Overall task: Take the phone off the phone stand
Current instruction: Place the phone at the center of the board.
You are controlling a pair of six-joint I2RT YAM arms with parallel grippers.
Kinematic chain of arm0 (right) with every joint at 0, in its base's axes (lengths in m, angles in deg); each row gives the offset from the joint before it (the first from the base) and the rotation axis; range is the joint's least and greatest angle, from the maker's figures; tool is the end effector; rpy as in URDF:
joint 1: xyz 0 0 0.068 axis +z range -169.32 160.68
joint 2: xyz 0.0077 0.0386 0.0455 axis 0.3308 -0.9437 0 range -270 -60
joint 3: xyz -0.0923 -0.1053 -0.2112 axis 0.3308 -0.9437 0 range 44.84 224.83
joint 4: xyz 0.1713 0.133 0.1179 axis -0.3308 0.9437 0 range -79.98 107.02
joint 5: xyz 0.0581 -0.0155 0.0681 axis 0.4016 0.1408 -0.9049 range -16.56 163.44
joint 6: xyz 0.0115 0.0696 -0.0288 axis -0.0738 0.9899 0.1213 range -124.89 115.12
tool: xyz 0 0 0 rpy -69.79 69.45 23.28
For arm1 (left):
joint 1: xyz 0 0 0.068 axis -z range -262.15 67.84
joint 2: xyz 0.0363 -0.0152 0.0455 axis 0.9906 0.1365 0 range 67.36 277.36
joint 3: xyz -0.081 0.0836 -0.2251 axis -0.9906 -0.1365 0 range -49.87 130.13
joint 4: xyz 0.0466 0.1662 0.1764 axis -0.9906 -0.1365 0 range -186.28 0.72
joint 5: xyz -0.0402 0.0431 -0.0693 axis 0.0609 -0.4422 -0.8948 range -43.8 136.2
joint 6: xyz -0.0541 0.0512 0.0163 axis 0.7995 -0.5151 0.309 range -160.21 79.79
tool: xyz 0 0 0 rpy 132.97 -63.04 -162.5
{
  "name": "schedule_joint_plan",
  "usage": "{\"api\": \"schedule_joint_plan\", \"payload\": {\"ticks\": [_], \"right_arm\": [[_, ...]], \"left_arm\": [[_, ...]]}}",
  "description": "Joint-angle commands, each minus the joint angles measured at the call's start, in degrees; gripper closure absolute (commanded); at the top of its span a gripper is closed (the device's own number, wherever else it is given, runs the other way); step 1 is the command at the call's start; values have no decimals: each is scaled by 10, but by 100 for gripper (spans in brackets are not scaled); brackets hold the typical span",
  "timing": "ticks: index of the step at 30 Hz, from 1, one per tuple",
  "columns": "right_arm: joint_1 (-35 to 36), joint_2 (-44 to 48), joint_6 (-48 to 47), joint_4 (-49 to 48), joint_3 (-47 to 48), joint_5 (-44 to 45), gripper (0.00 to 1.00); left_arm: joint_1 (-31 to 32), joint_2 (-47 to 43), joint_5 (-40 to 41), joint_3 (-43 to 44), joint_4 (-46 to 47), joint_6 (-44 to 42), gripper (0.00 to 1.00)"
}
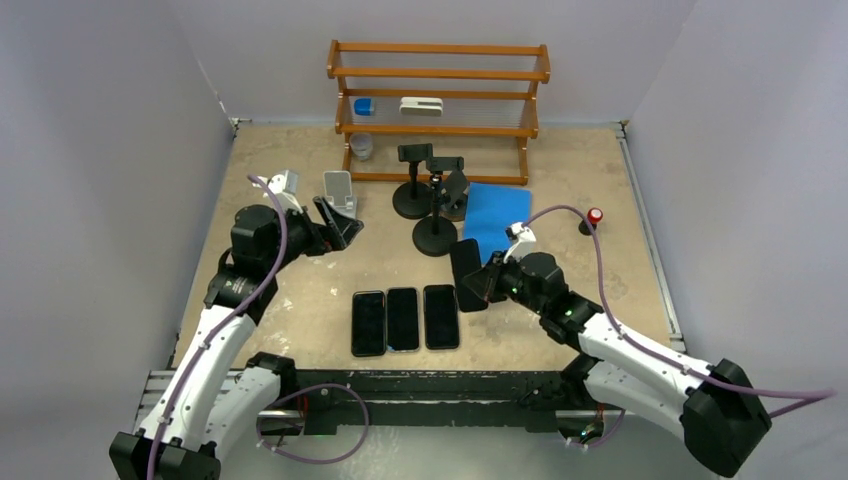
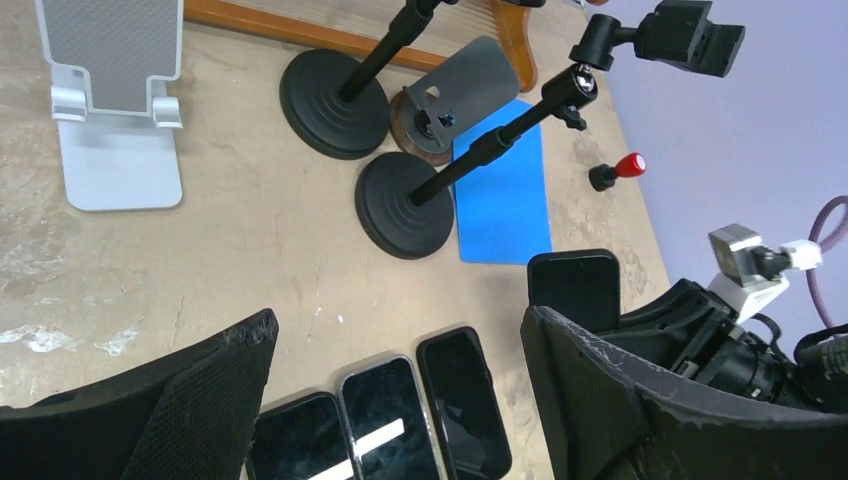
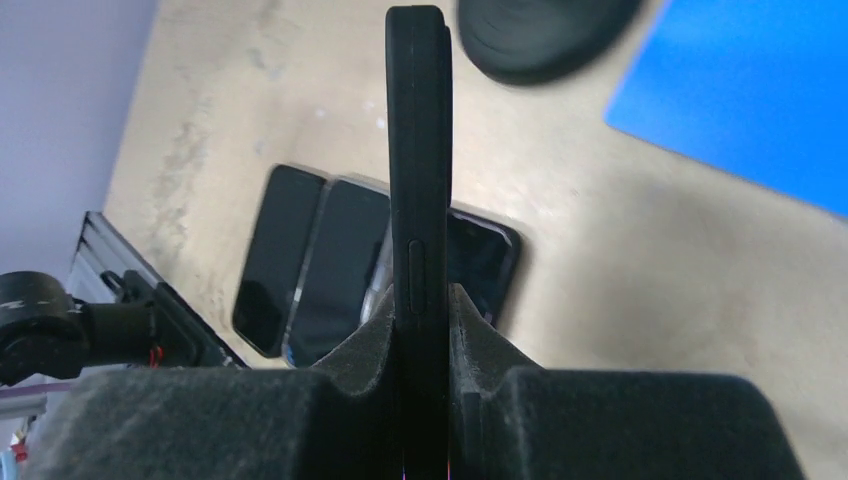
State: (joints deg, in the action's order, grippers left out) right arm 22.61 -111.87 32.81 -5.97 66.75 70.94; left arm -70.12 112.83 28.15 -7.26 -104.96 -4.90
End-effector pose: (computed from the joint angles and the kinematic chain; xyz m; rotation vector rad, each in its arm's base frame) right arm 0.1710 0.1575 0.2094 -0.1046 1.9345 1.0021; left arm 0.2006 -0.0632 0.2928 -0.1761 1.9633 -0.8505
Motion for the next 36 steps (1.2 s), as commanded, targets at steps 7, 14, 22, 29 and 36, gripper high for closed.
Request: {"api": "schedule_joint_plan", "payload": {"ticks": [7, 14, 22, 29, 36], "right_arm": [[-90, -10, 49, 50, -5, -74, 100], [-92, -39, 80, 105, 4, -75, 100], [-92, -20, 111, 137, -19, -81, 100], [-92, -51, 98, 112, -29, -91, 100], [-92, -66, 96, 112, -26, -84, 100]], "left_arm": [[1, -45, 16, -30, 48, -51, 13], [1, -53, 7, -37, 43, -53, 14], [1, -48, -20, -37, 46, -49, 15], [1, -46, -42, -40, 53, -48, 15], [1, -46, -55, -45, 60, -44, 16]]}}
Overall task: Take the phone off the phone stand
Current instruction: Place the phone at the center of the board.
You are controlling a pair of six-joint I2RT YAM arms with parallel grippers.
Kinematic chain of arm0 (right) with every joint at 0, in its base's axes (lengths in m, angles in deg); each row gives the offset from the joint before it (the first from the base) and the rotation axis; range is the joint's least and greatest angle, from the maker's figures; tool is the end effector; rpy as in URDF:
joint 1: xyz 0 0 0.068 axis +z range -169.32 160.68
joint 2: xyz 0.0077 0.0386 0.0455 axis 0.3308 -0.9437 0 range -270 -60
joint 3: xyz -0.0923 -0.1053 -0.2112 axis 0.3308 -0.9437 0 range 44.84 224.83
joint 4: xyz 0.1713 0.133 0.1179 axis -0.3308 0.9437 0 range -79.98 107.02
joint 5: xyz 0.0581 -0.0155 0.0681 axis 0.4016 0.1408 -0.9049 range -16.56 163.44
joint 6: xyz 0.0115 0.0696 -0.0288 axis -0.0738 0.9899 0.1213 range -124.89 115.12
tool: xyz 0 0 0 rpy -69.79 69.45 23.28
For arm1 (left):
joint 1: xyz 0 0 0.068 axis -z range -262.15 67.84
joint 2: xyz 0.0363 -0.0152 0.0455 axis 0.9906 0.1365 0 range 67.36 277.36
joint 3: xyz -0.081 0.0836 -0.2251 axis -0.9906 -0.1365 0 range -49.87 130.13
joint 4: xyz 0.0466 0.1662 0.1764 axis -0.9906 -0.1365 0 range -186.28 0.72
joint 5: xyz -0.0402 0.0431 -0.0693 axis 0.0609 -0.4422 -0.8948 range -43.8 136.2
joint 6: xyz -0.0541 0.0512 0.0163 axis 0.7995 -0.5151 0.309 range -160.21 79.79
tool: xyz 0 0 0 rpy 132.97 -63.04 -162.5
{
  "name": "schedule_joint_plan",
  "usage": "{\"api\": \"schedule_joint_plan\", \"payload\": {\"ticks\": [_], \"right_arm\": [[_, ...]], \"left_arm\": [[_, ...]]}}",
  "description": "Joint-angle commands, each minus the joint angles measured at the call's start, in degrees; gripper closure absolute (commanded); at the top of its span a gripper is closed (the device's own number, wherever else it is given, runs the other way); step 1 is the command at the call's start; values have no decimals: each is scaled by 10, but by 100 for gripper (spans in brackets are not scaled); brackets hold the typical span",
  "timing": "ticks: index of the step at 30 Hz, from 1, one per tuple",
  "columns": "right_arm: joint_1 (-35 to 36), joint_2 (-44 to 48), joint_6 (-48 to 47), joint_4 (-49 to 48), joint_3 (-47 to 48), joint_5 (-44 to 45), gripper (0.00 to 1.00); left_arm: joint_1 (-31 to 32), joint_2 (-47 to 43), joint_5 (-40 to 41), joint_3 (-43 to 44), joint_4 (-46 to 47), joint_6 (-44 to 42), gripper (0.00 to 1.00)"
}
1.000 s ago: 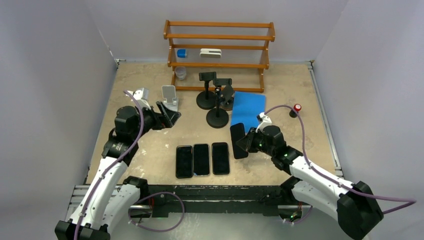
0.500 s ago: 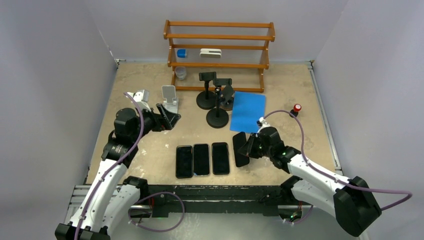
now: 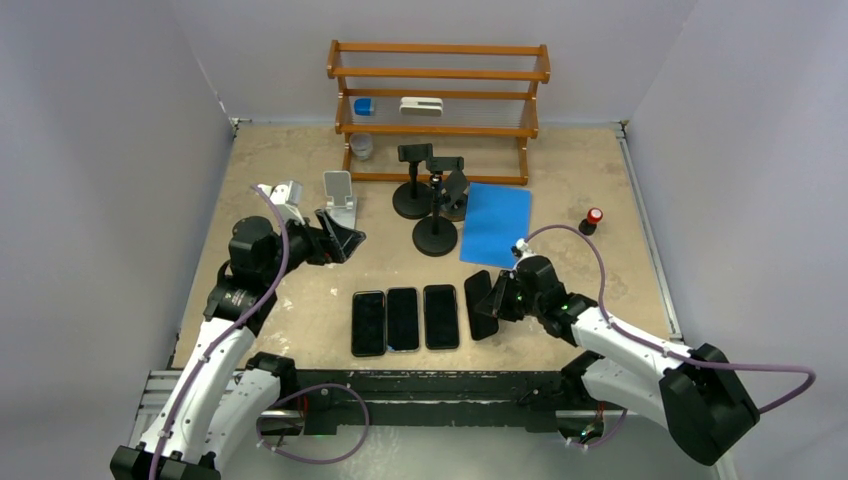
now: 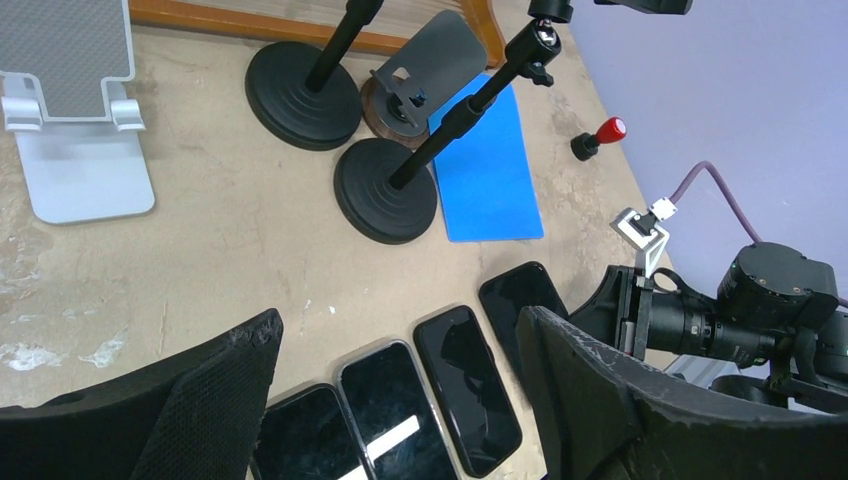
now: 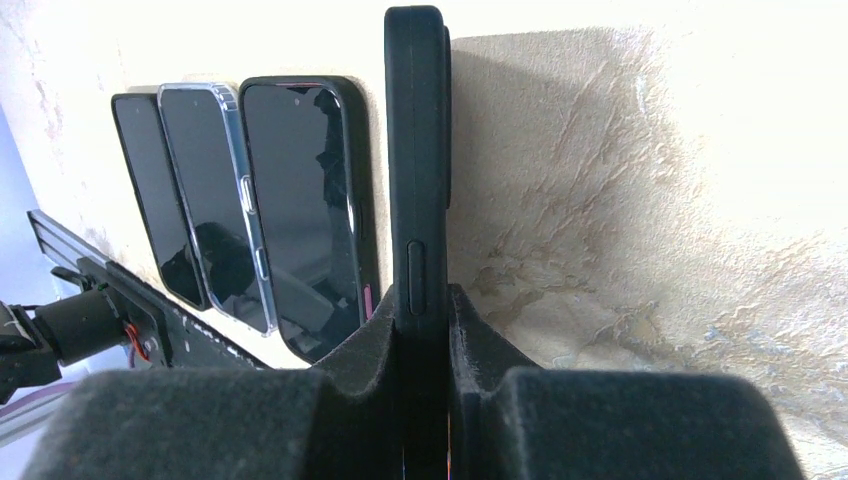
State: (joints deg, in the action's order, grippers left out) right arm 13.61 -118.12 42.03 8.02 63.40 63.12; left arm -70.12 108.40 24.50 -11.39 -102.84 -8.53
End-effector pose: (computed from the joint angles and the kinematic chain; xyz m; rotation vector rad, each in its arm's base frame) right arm 0.1744 0.1267 0.1370 0.1853 2.3838 0.9206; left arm 0.1873 -0.0644 0.2861 -0.0546 1.9240 -0.8721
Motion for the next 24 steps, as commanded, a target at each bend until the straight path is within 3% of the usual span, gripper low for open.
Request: {"api": "schedule_joint_plan", "payload": {"ticks": [1, 3, 6, 11, 16, 24], "right_arm": [[-2, -4, 5, -24, 7, -5, 100], [-1, -4, 5, -14, 8, -7, 98], [-2, 2, 11, 4, 7, -7, 81], [-1, 22, 27, 18, 6, 34, 63], [-1, 20, 36, 36, 8, 52, 54], [-2, 25, 54, 58, 13, 87, 47]], "left_arm": [[1, 0, -20, -3, 40, -8, 16], [1, 0, -23, -3, 39, -8, 16], [1, -2, -22, -5, 39, -7, 16], [1, -2, -24, -6, 40, -5, 16], [1, -4, -27, -7, 39, -5, 16], [1, -8, -27, -8, 36, -5, 16]]}}
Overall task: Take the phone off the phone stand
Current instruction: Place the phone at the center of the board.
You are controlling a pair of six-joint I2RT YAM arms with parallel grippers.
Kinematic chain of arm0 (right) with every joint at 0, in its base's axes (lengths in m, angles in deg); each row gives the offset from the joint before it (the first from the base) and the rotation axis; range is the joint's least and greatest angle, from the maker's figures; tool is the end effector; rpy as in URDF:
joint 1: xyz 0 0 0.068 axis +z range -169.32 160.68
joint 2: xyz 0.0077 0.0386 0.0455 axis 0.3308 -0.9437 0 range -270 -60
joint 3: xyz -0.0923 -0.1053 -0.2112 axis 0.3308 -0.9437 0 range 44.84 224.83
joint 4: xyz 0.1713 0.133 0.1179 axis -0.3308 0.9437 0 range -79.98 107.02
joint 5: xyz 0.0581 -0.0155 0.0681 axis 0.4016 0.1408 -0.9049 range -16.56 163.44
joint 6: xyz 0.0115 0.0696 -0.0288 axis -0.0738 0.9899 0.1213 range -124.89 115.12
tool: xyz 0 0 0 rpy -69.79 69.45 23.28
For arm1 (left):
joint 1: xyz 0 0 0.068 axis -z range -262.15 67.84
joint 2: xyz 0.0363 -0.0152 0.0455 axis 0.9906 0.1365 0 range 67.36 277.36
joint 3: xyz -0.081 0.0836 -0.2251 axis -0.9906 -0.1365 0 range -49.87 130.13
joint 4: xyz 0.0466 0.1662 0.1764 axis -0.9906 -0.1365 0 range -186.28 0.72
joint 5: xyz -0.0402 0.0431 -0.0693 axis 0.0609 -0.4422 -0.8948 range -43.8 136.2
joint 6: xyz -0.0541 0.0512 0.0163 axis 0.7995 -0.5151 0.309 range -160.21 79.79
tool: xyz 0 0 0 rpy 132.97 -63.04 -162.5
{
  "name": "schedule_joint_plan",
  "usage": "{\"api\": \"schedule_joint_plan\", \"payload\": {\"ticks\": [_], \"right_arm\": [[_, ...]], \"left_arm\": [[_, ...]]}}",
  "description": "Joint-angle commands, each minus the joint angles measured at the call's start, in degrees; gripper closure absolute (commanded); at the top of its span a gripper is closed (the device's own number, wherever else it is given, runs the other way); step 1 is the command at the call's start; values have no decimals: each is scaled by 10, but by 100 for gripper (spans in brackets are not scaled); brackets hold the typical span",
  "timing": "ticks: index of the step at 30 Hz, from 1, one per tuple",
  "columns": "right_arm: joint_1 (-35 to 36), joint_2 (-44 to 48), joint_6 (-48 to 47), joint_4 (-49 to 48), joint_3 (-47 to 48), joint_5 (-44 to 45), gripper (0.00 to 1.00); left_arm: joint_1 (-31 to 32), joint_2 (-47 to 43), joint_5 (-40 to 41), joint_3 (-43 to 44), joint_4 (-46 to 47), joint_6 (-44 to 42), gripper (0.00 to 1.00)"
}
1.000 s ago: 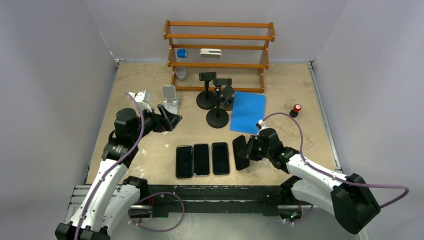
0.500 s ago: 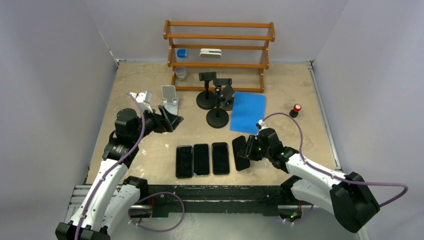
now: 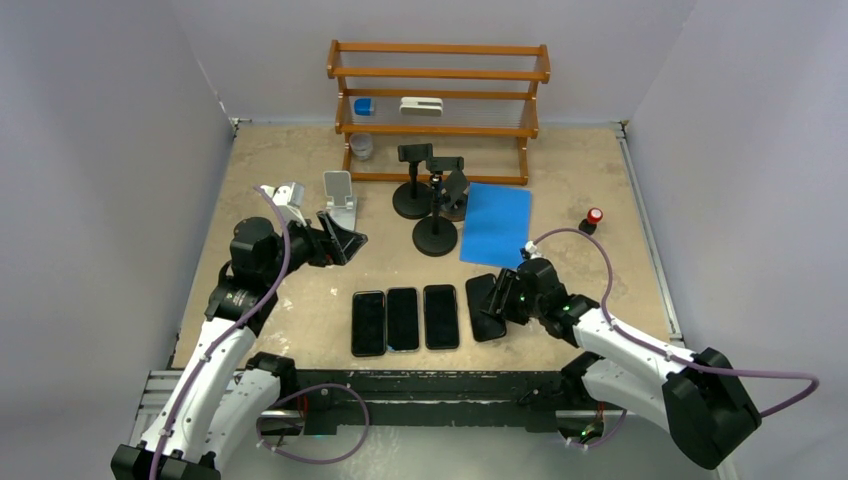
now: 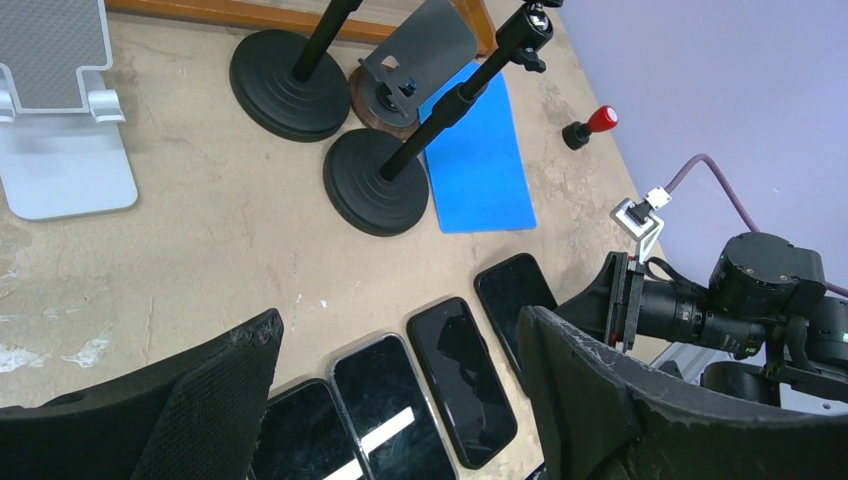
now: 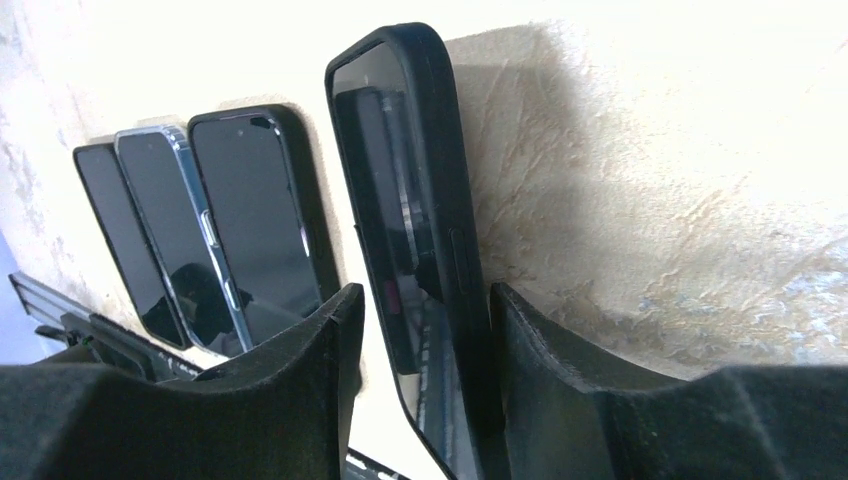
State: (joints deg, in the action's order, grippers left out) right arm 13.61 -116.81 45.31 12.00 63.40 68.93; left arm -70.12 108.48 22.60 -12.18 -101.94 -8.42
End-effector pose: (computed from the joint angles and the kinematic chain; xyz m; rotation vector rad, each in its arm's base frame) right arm 0.1730 0.1181 0.1334 0.3191 2.3963 0.8152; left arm 0.1870 -0.0663 0.2831 -0.0320 1.9272 -0.9036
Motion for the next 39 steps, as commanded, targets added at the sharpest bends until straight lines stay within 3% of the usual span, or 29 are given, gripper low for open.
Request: {"api": "schedule_joint_plan", "payload": {"ticks": [1, 39], "right_arm": [[-1, 15, 24, 21, 13, 33, 46], [-1, 18, 77, 55, 23, 120, 40]], "left_arm": [[1, -9, -8, -1, 27, -6, 16], [10, -28, 6, 1, 13, -10, 16]]}}
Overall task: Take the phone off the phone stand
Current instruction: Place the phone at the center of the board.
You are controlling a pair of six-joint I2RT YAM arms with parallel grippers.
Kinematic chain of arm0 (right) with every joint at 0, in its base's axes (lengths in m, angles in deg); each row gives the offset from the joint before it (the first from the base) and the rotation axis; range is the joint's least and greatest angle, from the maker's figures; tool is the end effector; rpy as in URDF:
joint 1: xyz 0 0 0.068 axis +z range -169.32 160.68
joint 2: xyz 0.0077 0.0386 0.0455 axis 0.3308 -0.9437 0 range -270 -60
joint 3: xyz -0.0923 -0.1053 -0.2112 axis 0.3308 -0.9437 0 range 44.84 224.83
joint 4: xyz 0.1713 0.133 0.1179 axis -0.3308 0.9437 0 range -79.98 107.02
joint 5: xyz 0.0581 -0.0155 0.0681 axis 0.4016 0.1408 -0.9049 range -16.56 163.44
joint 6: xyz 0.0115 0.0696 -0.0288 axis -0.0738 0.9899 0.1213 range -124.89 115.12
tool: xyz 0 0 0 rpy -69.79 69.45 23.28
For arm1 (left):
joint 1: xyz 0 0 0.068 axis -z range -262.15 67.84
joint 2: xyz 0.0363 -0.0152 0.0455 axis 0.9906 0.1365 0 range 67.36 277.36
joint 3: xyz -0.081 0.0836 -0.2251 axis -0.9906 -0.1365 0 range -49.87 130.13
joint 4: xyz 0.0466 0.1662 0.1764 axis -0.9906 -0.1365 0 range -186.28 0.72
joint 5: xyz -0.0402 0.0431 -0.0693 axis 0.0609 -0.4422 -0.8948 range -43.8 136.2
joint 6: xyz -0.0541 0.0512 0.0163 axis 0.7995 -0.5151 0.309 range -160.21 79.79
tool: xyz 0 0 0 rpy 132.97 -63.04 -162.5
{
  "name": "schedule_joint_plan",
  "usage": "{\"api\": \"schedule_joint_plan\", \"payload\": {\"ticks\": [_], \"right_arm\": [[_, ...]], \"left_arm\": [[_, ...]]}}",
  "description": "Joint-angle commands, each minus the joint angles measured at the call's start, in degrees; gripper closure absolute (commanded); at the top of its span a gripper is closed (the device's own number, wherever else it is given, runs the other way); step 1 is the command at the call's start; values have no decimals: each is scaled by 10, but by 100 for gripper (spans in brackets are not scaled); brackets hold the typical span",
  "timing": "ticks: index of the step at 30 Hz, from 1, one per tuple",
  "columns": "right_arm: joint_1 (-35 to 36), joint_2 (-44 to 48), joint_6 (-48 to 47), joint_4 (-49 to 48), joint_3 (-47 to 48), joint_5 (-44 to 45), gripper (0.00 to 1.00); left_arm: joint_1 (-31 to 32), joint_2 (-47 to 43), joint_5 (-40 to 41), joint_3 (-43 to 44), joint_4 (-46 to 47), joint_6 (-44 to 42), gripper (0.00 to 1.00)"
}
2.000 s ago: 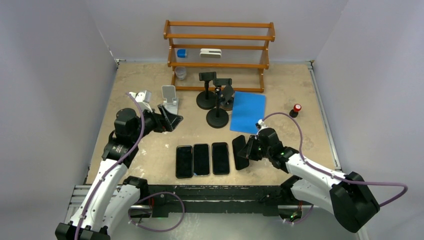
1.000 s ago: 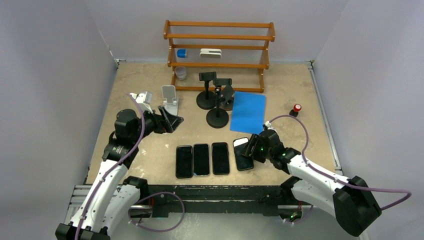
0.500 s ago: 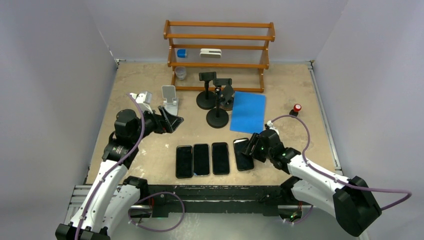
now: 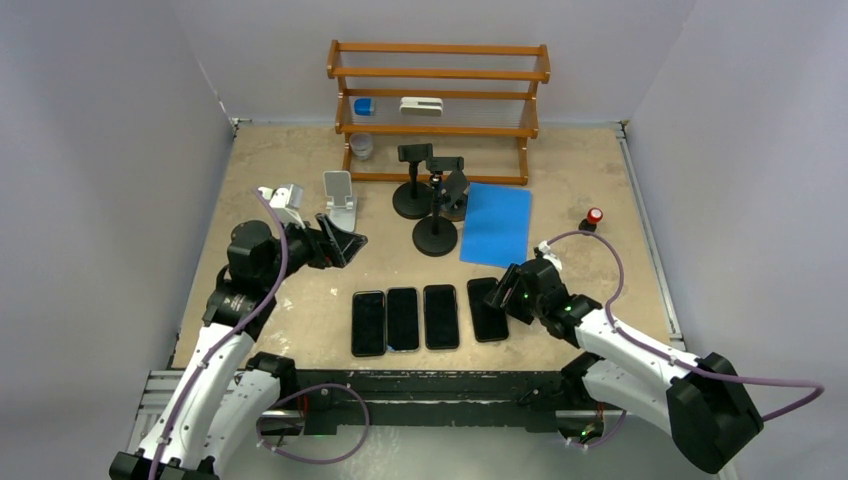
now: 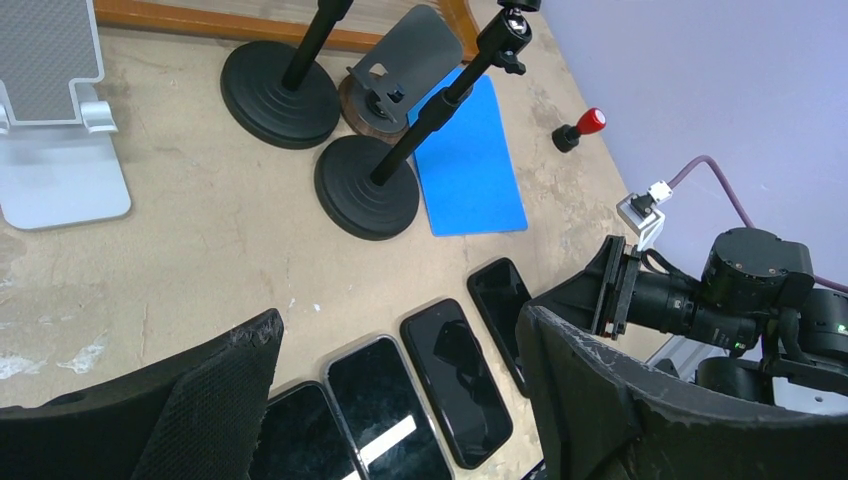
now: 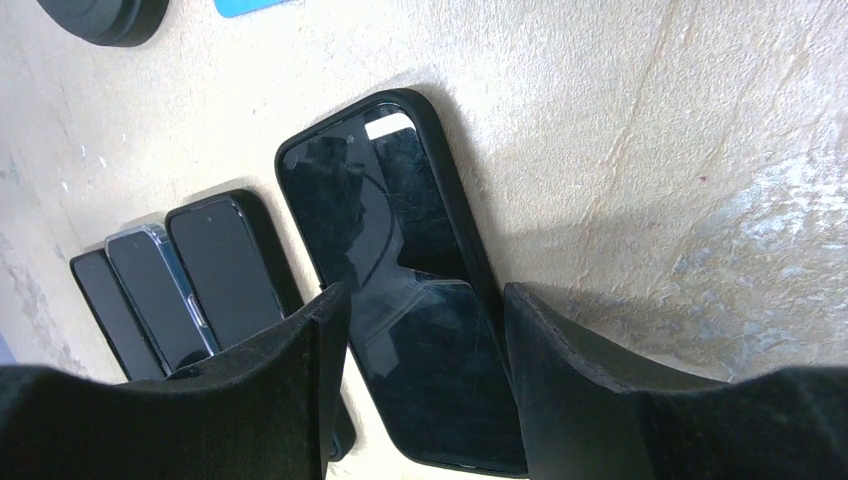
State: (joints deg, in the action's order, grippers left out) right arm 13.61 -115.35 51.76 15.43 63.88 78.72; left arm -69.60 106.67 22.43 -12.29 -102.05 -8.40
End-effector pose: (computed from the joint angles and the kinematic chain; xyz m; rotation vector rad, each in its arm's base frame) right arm 0.1752 0.1064 0.1347 0.5409 2.3351 0.6784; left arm 0.1810 -0.0670 0.2877 -0.0125 1.9014 -0.9143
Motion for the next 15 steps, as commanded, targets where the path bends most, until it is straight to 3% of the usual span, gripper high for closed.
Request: {"api": "schedule_joint_plan", "payload": {"ticks": [1, 15], "right_arm": [[-1, 4, 14, 22, 19, 24, 40], [-1, 28, 39, 34, 19, 56, 37]], "left_arm": [[6, -12, 9, 3, 14, -10, 16], [19, -22, 36, 6, 3, -18, 15]]}}
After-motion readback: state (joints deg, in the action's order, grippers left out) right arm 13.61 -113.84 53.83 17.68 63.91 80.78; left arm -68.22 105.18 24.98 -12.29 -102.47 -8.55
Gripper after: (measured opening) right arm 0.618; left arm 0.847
